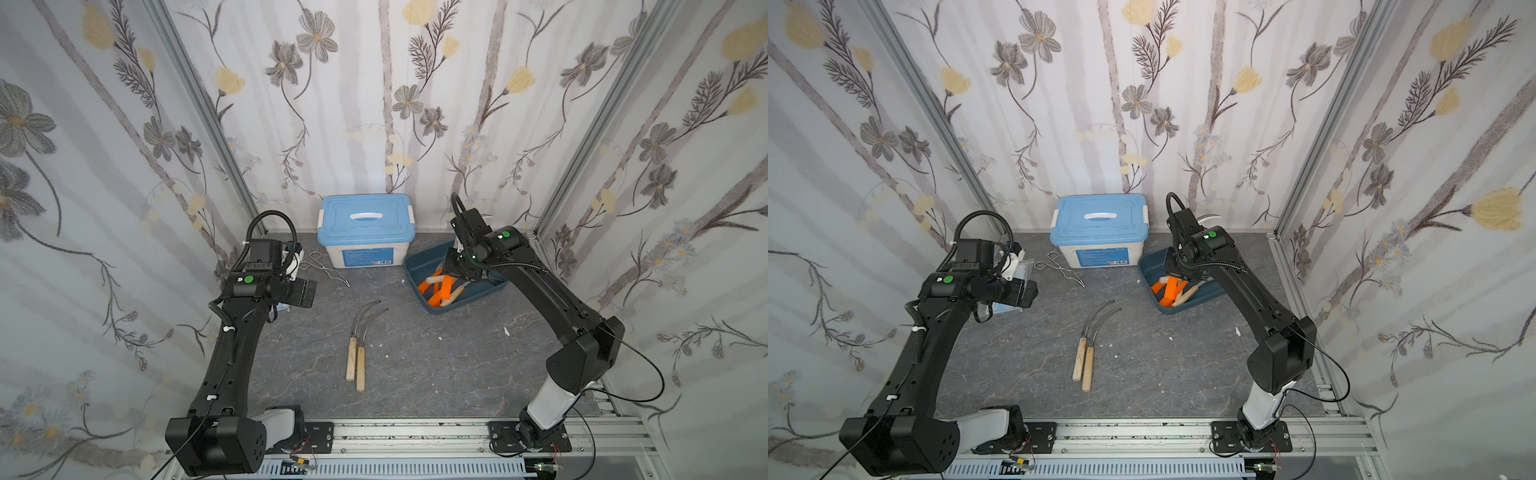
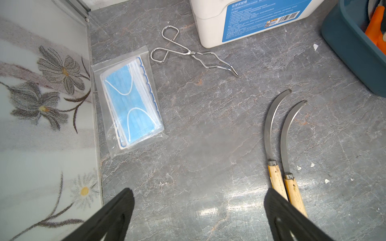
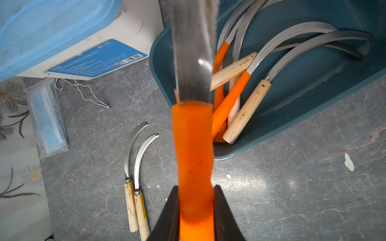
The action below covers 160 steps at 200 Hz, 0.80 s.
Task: Put small sickles into storage boxes
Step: Place the sickle in the storage box.
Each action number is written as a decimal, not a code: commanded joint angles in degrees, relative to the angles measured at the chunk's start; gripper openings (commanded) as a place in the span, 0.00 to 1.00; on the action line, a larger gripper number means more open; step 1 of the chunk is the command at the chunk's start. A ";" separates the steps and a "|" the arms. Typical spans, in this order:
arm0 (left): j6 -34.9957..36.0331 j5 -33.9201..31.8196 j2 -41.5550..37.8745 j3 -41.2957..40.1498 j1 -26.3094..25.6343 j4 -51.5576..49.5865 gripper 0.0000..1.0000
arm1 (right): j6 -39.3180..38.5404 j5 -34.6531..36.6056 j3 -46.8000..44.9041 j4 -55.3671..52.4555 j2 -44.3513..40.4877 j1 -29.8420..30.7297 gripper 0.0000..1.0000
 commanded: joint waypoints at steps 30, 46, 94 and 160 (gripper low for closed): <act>2.12 -1.17 2.72 3.94 -0.67 -3.16 1.00 | -1.44 -2.29 0.45 4.16 1.41 -1.73 0.07; 1.75 -2.14 2.98 4.41 -0.88 -2.78 1.00 | -1.70 -2.96 0.39 4.62 2.04 -2.19 0.07; 0.54 -2.88 3.55 4.99 -1.50 -2.68 1.00 | -2.02 -4.02 0.32 6.31 4.12 -3.48 0.07; 0.92 -0.91 2.51 4.39 -1.60 -3.14 1.00 | -2.74 -5.91 0.11 8.67 7.72 -4.73 0.07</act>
